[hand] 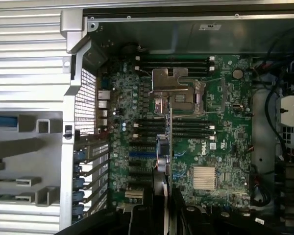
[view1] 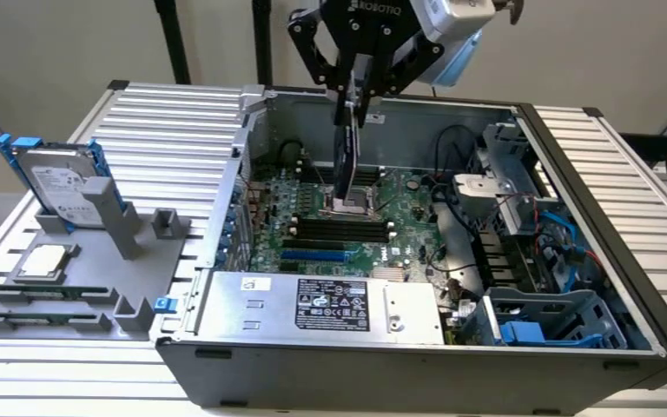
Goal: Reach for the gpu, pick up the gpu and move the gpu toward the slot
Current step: 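Pick up the gpu and move the gpu toward the slot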
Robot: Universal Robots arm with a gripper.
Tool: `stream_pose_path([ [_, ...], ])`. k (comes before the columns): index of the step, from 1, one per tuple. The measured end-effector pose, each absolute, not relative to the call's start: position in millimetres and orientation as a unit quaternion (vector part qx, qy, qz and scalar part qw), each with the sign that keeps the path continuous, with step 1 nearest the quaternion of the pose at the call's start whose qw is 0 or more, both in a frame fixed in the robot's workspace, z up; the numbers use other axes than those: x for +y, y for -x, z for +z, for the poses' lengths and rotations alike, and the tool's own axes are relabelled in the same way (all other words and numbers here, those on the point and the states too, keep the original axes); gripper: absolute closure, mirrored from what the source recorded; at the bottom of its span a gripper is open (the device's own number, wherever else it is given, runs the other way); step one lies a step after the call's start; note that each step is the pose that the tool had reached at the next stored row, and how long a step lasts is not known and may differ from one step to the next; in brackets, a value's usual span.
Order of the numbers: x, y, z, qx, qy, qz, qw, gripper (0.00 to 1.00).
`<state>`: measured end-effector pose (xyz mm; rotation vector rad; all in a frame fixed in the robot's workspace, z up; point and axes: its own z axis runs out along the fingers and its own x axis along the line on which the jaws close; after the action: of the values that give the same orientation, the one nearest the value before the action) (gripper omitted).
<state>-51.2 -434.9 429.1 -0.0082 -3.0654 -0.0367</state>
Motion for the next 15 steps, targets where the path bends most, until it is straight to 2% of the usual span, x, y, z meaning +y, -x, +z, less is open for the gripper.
stream_pose_path([
  [7,-429.1,34.1,420.1,-0.999,0.003,-0.011,0.036,0.74],
  [15,-428.8,30.0,415.0,-1.0,0.002,-0.011,0.023,0.74],
])
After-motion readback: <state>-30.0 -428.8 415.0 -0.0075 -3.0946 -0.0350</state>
